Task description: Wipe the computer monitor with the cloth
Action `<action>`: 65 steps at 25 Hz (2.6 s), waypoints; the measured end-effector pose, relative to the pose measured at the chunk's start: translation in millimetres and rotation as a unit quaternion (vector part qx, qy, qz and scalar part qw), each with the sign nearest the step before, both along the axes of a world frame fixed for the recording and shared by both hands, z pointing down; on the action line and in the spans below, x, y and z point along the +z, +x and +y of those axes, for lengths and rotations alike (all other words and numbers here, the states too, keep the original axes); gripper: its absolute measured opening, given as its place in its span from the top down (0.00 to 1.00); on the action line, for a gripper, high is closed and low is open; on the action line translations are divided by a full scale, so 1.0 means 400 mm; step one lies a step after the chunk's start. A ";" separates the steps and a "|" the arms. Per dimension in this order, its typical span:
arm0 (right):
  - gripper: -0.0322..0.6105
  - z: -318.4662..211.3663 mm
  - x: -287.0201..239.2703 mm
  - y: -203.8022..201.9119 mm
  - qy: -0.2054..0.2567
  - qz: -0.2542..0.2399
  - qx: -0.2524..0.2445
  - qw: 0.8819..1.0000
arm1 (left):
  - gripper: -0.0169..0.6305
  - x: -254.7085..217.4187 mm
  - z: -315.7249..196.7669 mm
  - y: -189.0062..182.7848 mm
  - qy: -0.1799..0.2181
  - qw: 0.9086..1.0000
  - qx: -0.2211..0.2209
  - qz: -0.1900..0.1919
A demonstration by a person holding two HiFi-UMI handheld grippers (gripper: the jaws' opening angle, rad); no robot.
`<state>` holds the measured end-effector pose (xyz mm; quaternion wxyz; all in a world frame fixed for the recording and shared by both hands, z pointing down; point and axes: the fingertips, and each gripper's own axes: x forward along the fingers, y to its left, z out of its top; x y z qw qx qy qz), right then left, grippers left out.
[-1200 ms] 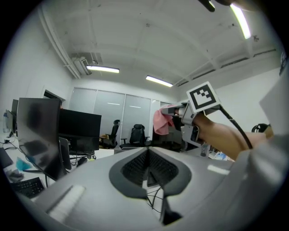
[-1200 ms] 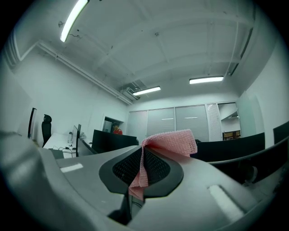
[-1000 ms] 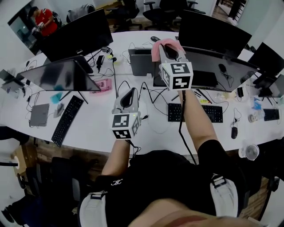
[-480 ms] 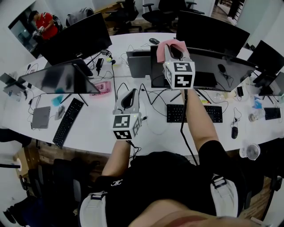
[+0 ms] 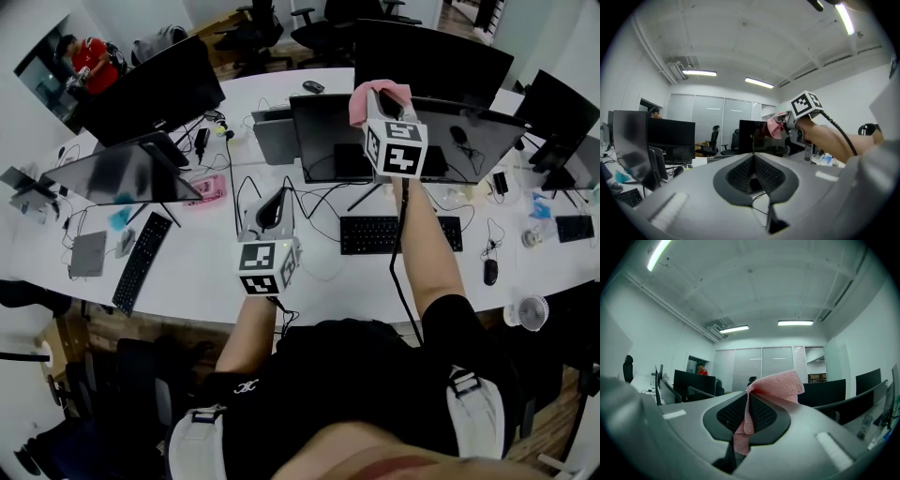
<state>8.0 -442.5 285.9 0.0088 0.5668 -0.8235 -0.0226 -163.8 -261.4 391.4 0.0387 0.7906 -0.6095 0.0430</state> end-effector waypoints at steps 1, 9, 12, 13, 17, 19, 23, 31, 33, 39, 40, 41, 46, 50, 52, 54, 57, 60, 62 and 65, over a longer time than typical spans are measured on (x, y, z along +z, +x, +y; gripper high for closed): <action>0.94 -0.003 0.000 0.018 0.000 -0.001 0.003 1.000 | 0.90 -0.003 0.001 0.012 0.001 1.000 -0.001 -0.001; 0.94 -0.021 0.002 0.156 0.003 0.007 0.016 1.000 | 0.90 -0.025 -0.004 0.119 0.010 1.000 -0.008 -0.007; 0.94 -0.032 0.000 0.220 0.002 0.003 0.023 1.000 | 0.90 -0.030 -0.008 0.163 0.013 1.000 -0.010 -0.006; 0.94 -0.036 0.000 0.244 0.000 0.001 0.026 1.000 | 0.90 -0.030 -0.009 0.180 0.013 1.000 -0.010 -0.007; 0.94 -0.047 0.001 0.348 -0.002 -0.003 0.039 0.999 | 0.90 -0.028 -0.008 0.249 0.012 1.000 -0.012 -0.012; 0.94 -0.052 0.001 0.398 -0.002 -0.007 0.044 0.999 | 0.90 -0.027 -0.007 0.277 0.011 1.000 -0.016 -0.014; 0.94 -0.061 0.002 0.509 -0.002 -0.007 0.059 0.998 | 0.90 -0.010 -0.011 0.346 0.004 1.000 -0.018 -0.012; 0.94 -0.081 0.003 0.701 -0.002 -0.002 0.085 0.996 | 0.90 0.008 -0.023 0.477 -0.005 1.000 -0.012 -0.017; 0.94 -0.086 0.004 0.745 -0.002 -0.001 0.093 0.996 | 0.90 0.010 -0.027 0.502 -0.006 1.000 -0.011 -0.019; 0.94 -0.106 0.005 0.873 0.001 0.005 0.120 0.993 | 0.90 0.012 -0.040 0.559 -0.009 1.000 -0.011 -0.018; 0.94 -0.109 0.005 0.898 0.001 0.006 0.126 0.992 | 0.90 0.013 -0.042 0.567 -0.009 1.000 -0.010 -0.018; 0.94 -0.113 0.004 0.923 0.001 0.005 0.133 0.991 | 0.90 0.015 -0.045 0.575 -0.010 1.000 -0.009 -0.019; 0.94 -0.124 0.005 1.038 -0.004 -0.004 0.162 0.987 | 0.90 0.020 -0.068 0.621 -0.012 1.000 0.002 -0.018; 0.94 -0.132 0.006 1.093 -0.004 0.008 0.170 0.985 | 0.90 0.018 -0.083 0.660 -0.010 1.000 0.013 -0.013; 0.94 -0.133 0.006 1.122 -0.006 0.001 0.174 0.985 | 0.90 0.026 -0.085 0.675 -0.013 1.000 0.017 -0.012; 0.94 -0.128 0.007 1.141 -0.004 -0.001 0.177 0.984 | 0.90 0.036 -0.086 0.682 -0.017 1.000 0.020 -0.010; 0.94 -0.122 0.012 1.159 -0.002 -0.001 0.181 0.984 | 0.90 0.037 -0.087 0.691 -0.019 1.000 0.022 -0.010; 0.94 -0.127 0.039 1.185 -0.021 -0.005 0.190 0.982 | 0.90 0.030 -0.088 0.699 -0.017 0.999 0.024 -0.014; 0.94 -0.130 0.075 1.188 -0.034 -0.008 0.184 0.982 | 0.90 0.035 -0.087 0.699 -0.022 0.999 0.024 -0.015; 0.94 -0.126 0.127 1.179 -0.045 0.003 0.174 0.984 | 0.90 0.043 -0.088 0.700 -0.027 0.999 0.022 -0.016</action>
